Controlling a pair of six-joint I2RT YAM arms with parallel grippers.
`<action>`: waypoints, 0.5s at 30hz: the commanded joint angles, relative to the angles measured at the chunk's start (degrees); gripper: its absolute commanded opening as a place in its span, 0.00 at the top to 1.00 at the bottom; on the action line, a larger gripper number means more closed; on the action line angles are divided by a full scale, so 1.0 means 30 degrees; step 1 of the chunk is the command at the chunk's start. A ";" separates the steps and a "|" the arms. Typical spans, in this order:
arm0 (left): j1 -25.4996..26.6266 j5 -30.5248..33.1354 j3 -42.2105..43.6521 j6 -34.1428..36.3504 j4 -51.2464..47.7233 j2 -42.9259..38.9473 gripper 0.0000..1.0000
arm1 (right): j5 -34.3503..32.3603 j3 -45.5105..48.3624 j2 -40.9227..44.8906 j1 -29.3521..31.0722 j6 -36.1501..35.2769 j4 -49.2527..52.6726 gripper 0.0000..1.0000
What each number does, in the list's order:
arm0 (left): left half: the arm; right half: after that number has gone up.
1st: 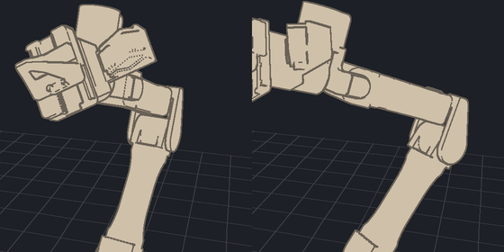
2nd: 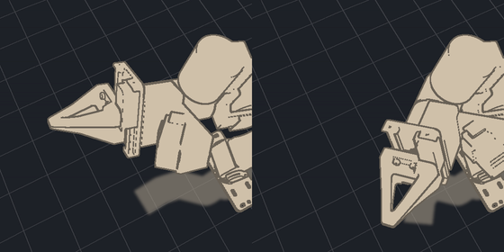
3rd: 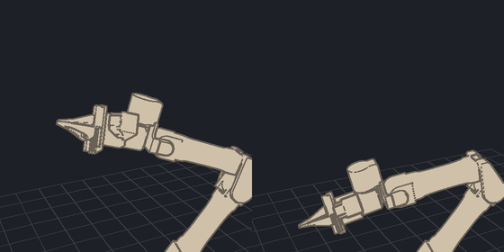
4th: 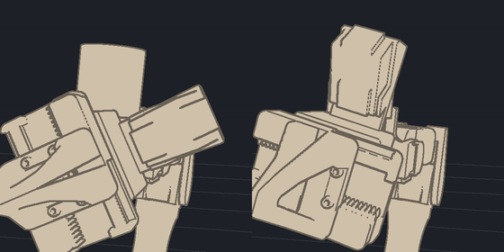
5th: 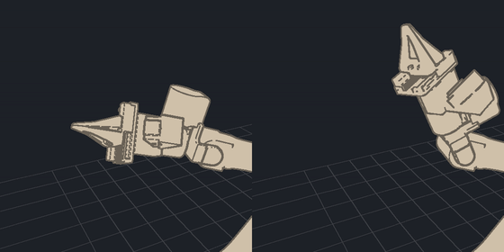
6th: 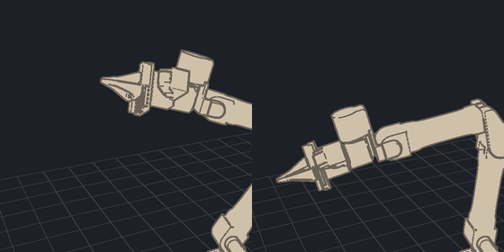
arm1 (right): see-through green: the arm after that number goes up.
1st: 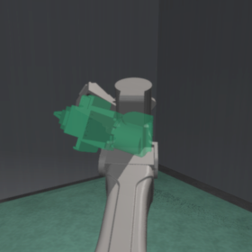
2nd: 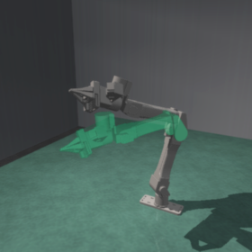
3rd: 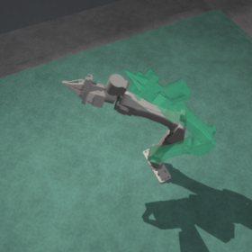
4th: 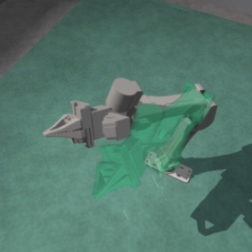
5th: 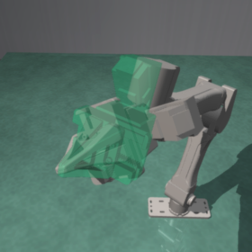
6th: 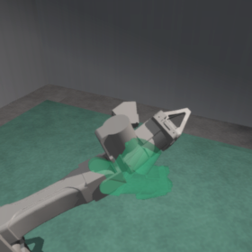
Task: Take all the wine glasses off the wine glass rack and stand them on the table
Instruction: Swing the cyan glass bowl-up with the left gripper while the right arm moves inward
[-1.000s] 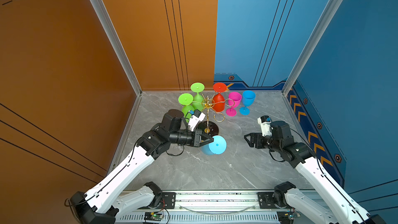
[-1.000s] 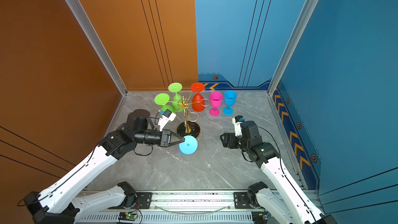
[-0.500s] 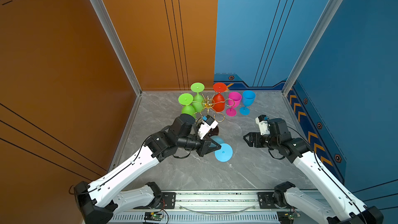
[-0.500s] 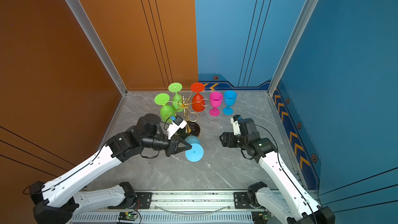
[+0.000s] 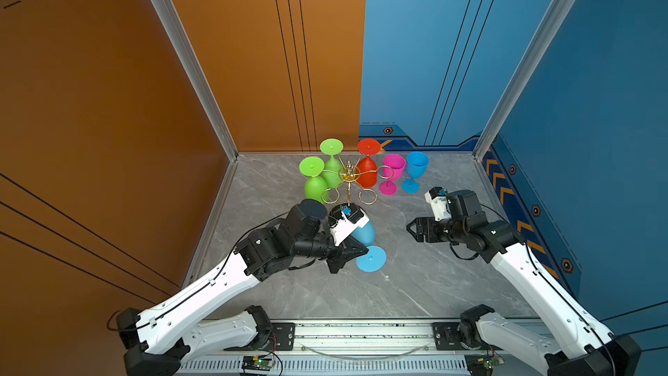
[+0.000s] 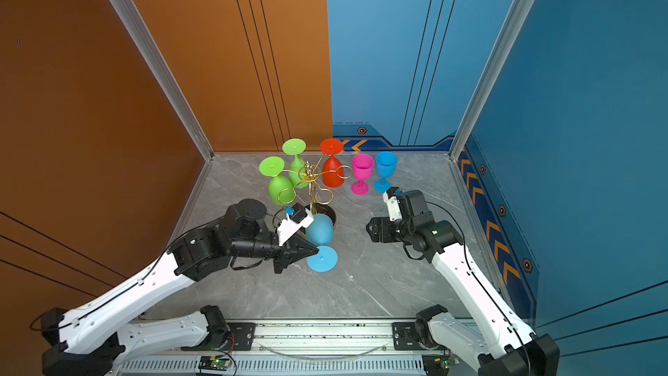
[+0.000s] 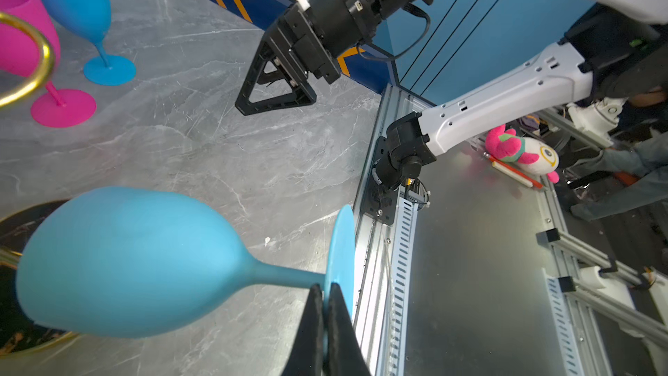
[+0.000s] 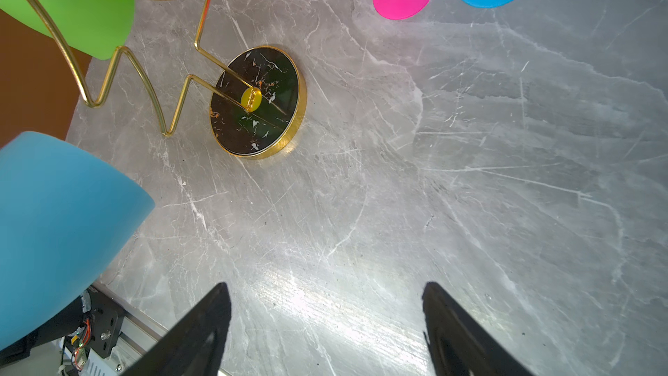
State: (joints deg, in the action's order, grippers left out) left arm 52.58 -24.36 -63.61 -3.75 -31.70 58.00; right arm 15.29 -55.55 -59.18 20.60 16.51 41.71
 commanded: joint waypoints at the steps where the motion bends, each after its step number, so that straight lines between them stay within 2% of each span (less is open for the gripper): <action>1: 0.0850 0.1461 0.0805 0.3152 -0.0279 -0.0813 1.00 | 0.0434 -0.0865 -0.0311 0.0221 -0.0311 0.0918 0.16; 5: 0.1690 0.3064 0.2029 0.5230 -0.0258 -0.1450 1.00 | 0.0473 -0.1334 -0.0516 0.0529 -0.0319 0.1021 0.16; 15: 0.3316 0.6341 0.3460 0.8124 -0.0243 -0.1666 1.00 | 0.0617 -0.2328 -0.1320 0.1269 -0.0228 0.1036 0.15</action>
State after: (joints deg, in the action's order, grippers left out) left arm 60.97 -10.24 -54.22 15.59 -32.56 53.56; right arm 16.51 -60.60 -62.33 23.70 16.36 43.11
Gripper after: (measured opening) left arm 0.053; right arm 0.845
